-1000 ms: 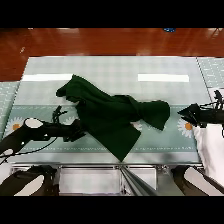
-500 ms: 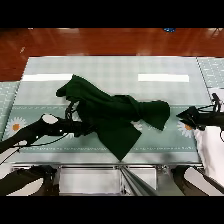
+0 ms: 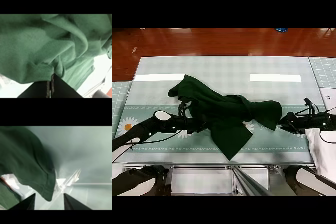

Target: Fold the shirts.

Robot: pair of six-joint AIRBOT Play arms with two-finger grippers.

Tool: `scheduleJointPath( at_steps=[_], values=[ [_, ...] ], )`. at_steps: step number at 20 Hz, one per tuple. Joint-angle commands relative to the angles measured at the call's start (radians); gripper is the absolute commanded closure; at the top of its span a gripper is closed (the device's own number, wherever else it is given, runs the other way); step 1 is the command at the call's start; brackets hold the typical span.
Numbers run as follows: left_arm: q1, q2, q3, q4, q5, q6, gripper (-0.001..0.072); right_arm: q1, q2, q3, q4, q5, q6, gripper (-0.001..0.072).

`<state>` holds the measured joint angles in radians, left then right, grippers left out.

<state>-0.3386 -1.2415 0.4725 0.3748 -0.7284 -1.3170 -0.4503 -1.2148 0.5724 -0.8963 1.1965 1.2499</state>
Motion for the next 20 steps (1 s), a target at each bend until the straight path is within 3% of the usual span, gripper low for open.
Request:
scheduleJointPath(
  at_steps=[1,7,8,9,10,15,20],
  values=[
    [-0.001,-0.001,0.002,-0.001,-0.005,0.000,0.0691,0.014,-0.044,-0.001,0.005,0.011,0.009,0.0306],
    [-0.001,-0.001,0.002,-0.001,-0.005,0.000,0.0691,0.112,-0.110,-0.001,0.152,-0.105,-0.005,0.0320],
    [-0.001,-0.001,0.002,-0.001,-0.005,0.000,0.0691,0.150,-0.109,0.001,0.183,-0.147,-0.002,0.0410],
    [-0.001,-0.001,0.002,-0.001,-0.009,0.001,0.0691,0.183,-0.109,0.002,0.219,-0.172,-0.009,0.0596],
    [0.003,0.000,0.002,0.002,-0.021,0.001,0.0691,0.202,-0.109,0.005,0.262,-0.175,-0.050,0.0691],
    [0.113,0.077,0.072,0.006,-0.087,0.042,0.0691,0.217,-0.014,0.208,0.253,-0.054,-0.082,0.0692],
    [0.344,0.270,0.454,0.006,-0.167,0.037,0.0691,0.216,0.133,0.763,0.137,-0.040,0.022,0.0692]
  ],
)
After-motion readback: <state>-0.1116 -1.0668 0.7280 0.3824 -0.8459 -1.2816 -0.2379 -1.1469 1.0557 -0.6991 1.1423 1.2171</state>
